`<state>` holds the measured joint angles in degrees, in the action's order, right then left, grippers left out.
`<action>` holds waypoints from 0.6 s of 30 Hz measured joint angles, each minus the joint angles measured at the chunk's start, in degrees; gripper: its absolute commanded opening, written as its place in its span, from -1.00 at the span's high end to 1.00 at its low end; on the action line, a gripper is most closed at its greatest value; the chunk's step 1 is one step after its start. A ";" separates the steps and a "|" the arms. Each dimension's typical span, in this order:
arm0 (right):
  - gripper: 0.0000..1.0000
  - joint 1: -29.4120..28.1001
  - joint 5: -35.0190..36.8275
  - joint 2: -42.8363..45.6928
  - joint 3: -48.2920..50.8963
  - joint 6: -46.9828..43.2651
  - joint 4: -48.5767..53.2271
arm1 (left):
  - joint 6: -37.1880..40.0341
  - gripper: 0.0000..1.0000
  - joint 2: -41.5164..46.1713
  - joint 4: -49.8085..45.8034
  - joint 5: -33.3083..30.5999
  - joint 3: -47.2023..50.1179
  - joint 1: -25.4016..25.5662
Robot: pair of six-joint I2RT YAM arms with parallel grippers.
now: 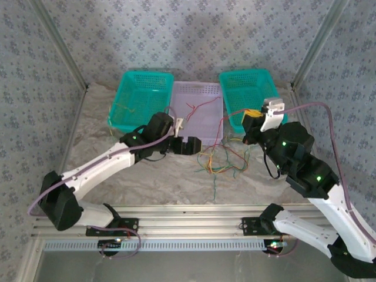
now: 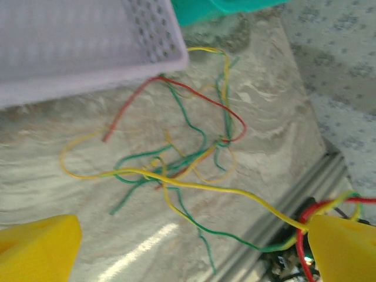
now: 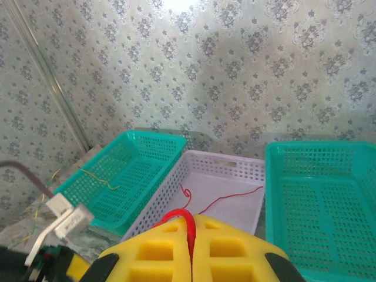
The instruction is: Untangle the cables
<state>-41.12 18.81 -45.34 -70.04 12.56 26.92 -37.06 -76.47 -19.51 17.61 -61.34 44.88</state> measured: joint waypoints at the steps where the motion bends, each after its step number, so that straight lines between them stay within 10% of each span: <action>1: 1.00 0.46 -0.81 -0.09 0.00 0.28 -0.20 | -1.73 -0.98 0.98 1.90 0.42 2.05 0.15; 18: 1.00 2.08 -9.07 2.16 0.90 3.41 -4.59 | -20.57 -0.86 -4.48 21.27 5.62 9.55 0.11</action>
<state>-39.05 9.74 -43.18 -69.14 15.97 22.33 -57.63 -80.95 1.76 23.22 -51.79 44.99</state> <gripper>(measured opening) 0.060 0.937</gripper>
